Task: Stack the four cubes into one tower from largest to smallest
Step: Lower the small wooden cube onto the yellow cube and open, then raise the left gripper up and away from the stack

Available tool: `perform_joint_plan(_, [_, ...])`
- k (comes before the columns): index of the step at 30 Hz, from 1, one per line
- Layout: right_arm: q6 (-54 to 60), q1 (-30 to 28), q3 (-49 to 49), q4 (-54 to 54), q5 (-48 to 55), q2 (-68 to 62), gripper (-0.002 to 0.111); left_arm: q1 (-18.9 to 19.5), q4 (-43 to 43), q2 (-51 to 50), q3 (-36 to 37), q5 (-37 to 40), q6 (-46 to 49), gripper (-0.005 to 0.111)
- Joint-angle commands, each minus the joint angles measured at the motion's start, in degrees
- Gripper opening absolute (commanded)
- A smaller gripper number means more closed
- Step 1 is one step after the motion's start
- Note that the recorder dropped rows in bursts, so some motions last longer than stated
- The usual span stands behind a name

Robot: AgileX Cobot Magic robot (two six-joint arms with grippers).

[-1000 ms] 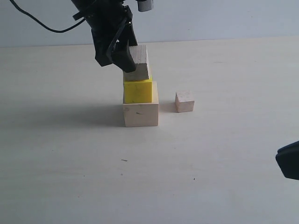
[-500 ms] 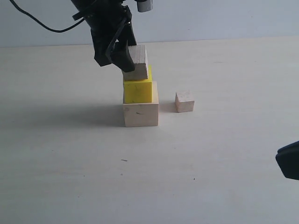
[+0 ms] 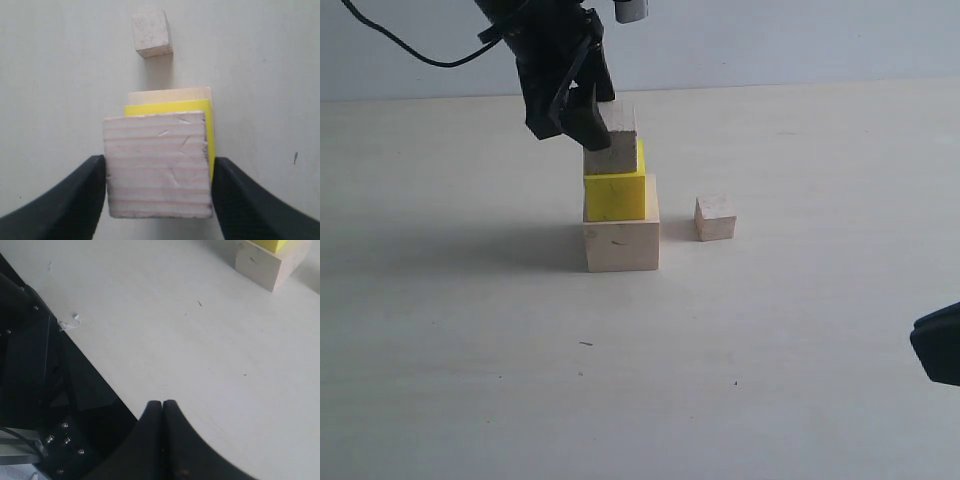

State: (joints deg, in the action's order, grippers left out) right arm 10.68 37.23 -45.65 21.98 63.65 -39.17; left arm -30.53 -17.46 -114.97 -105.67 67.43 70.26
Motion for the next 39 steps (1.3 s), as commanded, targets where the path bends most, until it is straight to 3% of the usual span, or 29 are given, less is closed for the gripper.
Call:
perform_joint_plan(1, [0.28, 0.13, 0.26, -0.05, 0.0, 0.49, 0.0, -0.16, -0.22, 0.25, -0.47, -0.44, -0.47, 0.061])
perform_joint_plan(27, [0.49, 0.13, 0.26, -0.13, 0.49, 0.49, 0.0, -0.16, -1.0, 1.03, -0.47, -0.35, -3.19, 0.061])
perform_joint_plan(39, [0.66, 0.13, 0.26, -0.13, 0.47, 0.49, 0.0, -0.16, -1.05, 6.35, -0.47, -0.71, -3.64, 0.061])
